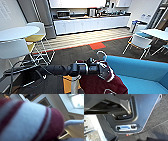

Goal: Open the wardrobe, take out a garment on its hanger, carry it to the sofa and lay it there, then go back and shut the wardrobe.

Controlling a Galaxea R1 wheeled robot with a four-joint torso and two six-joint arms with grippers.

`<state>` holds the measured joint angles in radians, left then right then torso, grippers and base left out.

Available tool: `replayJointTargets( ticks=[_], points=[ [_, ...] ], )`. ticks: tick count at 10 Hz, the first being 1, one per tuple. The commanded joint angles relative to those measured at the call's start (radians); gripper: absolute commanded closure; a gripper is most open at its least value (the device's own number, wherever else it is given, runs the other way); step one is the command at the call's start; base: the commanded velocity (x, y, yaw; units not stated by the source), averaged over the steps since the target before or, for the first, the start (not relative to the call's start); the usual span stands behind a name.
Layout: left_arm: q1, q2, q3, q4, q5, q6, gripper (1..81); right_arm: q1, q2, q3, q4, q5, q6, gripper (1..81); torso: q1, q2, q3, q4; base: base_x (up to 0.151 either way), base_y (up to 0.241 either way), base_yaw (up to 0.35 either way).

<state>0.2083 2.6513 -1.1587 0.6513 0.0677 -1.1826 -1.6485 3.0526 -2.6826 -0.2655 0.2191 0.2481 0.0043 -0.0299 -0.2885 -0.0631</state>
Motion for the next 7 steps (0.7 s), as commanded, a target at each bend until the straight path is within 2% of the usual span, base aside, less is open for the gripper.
replayJointTargets(
  ticks=[1,7],
  points=[
    [-0.18,0.02,0.057,0.031,-0.086,0.012,81.1,-0.008,0.001,0.006,-0.008,-0.057,-0.001,1.0,0.0,0.0,0.0,0.0,0.0,0.0,-0.282],
    [-0.18,0.007,0.063,0.031,-0.089,0.012,81.1,-0.008,0.001,0.007,-0.011,-0.058,-0.001,1.0,0.0,0.0,0.0,0.0,0.0,0.0,-0.282]
  ],
)
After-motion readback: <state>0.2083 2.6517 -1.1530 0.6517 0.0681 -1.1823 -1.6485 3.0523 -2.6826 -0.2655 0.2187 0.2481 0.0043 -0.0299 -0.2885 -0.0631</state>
